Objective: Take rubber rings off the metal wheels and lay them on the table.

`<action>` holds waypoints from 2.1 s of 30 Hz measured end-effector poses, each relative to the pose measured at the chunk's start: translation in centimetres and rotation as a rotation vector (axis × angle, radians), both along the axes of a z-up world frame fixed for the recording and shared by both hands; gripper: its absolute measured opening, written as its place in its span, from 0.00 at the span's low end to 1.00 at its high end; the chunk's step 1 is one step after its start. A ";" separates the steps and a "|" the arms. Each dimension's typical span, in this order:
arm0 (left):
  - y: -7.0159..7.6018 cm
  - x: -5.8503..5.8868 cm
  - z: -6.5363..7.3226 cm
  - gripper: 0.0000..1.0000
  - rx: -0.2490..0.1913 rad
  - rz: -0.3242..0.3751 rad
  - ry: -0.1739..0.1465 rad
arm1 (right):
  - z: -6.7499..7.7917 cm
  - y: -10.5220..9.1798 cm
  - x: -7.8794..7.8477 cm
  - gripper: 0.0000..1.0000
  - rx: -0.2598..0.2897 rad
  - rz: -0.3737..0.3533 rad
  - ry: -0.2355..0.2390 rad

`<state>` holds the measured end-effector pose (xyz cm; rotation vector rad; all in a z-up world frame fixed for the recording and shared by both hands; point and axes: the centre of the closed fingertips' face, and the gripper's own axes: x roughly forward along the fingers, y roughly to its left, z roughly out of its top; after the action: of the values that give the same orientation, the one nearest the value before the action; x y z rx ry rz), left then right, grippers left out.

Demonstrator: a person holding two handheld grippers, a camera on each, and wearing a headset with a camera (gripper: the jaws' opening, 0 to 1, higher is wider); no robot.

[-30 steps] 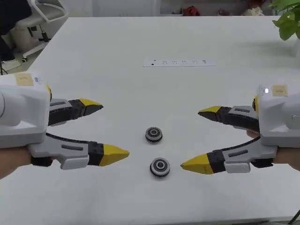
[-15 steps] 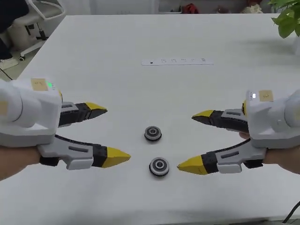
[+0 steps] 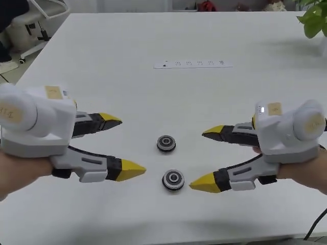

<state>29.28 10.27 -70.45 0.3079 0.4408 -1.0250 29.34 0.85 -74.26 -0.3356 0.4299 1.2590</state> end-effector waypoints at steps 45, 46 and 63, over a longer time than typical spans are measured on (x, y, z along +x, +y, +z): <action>-2.5 0.1 -4.4 0.59 0.057 -0.102 0.094 | -4.0 1.6 -0.8 0.52 -0.074 0.081 0.077; -2.5 0.0 -4.5 0.58 0.058 -0.104 0.095 | -4.1 1.6 -0.9 0.52 -0.076 0.083 0.076; -3.7 -0.1 -5.6 0.54 0.077 -0.131 0.115 | -5.0 1.7 -0.9 0.45 -0.066 0.079 0.110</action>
<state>29.17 6.53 -76.00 0.3515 0.5704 -1.1597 28.47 2.51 -79.28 -0.3433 0.5576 1.3466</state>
